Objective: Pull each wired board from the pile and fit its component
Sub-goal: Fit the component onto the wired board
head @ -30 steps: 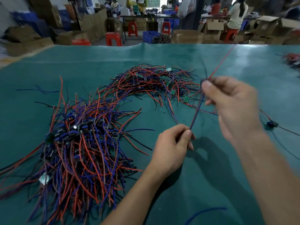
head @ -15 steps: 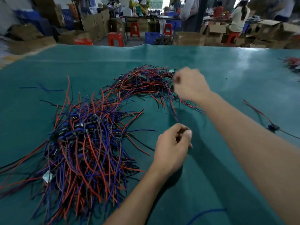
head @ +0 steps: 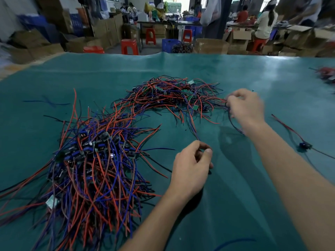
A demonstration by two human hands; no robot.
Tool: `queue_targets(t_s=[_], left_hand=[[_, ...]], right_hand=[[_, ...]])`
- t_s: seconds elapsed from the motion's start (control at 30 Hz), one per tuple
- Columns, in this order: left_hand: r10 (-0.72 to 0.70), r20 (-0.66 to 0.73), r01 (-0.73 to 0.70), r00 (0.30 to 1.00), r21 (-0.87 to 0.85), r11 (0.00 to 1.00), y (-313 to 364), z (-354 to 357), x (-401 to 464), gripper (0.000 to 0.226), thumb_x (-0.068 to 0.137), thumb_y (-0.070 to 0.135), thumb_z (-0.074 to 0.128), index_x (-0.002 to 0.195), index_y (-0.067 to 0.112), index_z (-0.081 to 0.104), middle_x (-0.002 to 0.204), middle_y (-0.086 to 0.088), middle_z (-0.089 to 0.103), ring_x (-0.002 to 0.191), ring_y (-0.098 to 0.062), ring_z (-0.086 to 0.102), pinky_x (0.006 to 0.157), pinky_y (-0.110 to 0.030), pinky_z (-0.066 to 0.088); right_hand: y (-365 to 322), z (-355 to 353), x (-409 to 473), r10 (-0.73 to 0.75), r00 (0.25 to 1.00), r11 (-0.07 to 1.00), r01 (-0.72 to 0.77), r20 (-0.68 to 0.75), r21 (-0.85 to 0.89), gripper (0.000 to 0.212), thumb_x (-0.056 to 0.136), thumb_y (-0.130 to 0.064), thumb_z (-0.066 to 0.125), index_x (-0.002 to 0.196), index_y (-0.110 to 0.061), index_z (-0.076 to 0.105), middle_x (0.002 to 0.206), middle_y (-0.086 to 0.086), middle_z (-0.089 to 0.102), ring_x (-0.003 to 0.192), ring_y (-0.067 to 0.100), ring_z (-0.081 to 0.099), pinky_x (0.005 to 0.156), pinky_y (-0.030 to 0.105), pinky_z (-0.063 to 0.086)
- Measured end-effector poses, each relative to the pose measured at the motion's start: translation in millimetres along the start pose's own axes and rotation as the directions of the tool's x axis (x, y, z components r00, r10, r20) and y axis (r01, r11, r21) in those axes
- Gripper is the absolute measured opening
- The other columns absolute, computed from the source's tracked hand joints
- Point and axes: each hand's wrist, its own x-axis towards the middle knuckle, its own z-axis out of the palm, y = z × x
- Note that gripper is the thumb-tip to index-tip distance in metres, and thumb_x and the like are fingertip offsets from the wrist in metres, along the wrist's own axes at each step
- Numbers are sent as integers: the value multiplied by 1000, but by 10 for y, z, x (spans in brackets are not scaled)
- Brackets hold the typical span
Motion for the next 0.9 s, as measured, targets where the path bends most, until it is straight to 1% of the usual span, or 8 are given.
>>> queue_targets(t_s=[0.1, 0.2, 0.37, 0.5, 0.57, 0.67, 0.83, 0.9], left_hand=[[15, 8, -15, 1000, -8, 1000, -16, 1, 0, 10, 98, 21, 57, 92, 23, 65, 67, 2, 70, 65, -6, 65, 69, -24, 53], [47, 0, -47, 999, -20, 999, -27, -3, 8, 10, 98, 23, 55, 93, 25, 64, 69, 1, 71, 66, -9, 67, 71, -27, 55], [20, -51, -26, 999, -118, 993, -39, 32, 35, 26, 95, 45, 40, 104, 31, 61, 74, 1, 73, 61, -11, 62, 59, -32, 46], [1, -87, -22, 996, -235, 972, -38, 17, 40, 25, 105, 39, 38, 123, 53, 49, 87, 1, 74, 63, -14, 62, 48, -28, 44], [13, -106, -40, 994, -253, 967, -30, 16, 31, 38, 109, 31, 39, 130, 62, 33, 94, 2, 73, 63, -14, 63, 43, -27, 46], [-38, -160, -16, 986, -322, 947, -32, 30, 42, 42, 109, 25, 40, 137, 52, 26, 100, -3, 71, 61, -13, 61, 42, -24, 45], [-94, -174, 25, 980, -360, 933, -32, 2, 60, 16, 108, 33, 38, 121, 27, 46, 84, 2, 72, 58, -13, 62, 42, -24, 47], [-104, -172, 33, 980, -373, 927, 10, 5, 58, 26, 102, 46, 44, 120, 27, 46, 86, 1, 74, 58, -14, 63, 40, -23, 44]], right_hand=[[-192, -244, -335, 108, 994, 855, -94, 2, 509, 22, 67, -1, 50, 68, -16, 66, 65, 7, 66, 53, 19, 54, 51, 27, 46], [-249, -382, -716, 97, 983, 687, -177, 153, 704, 23, 67, 2, 48, 70, -14, 65, 69, 6, 67, 59, 18, 60, 51, 22, 48], [-135, -371, -1097, 51, 824, 370, -540, 564, 756, 22, 67, -10, 49, 71, -9, 71, 78, 14, 70, 64, 18, 64, 58, 21, 54], [-47, -341, -1121, 17, 759, 208, -639, 650, 741, 7, 73, -13, 67, 77, -10, 73, 81, 11, 70, 65, 14, 65, 55, 19, 52], [-18, -349, -1106, -92, 731, 120, -666, 676, 737, 20, 65, -10, 83, 83, -11, 74, 84, 8, 70, 68, 14, 67, 56, 19, 53], [-5, -334, -1118, -220, 673, 201, -677, 706, 708, 42, 59, -7, 89, 99, -11, 78, 87, 5, 69, 77, 20, 70, 64, 26, 57], [68, -271, -1100, -236, 662, 254, -665, 711, 703, 36, 86, 1, 56, 115, -9, 74, 88, 5, 67, 94, 28, 72, 84, 41, 59], [67, -257, -1097, -201, 681, 323, -632, 704, 704, 36, 86, 2, 53, 112, -9, 76, 87, 5, 67, 98, 28, 72, 84, 38, 59]])
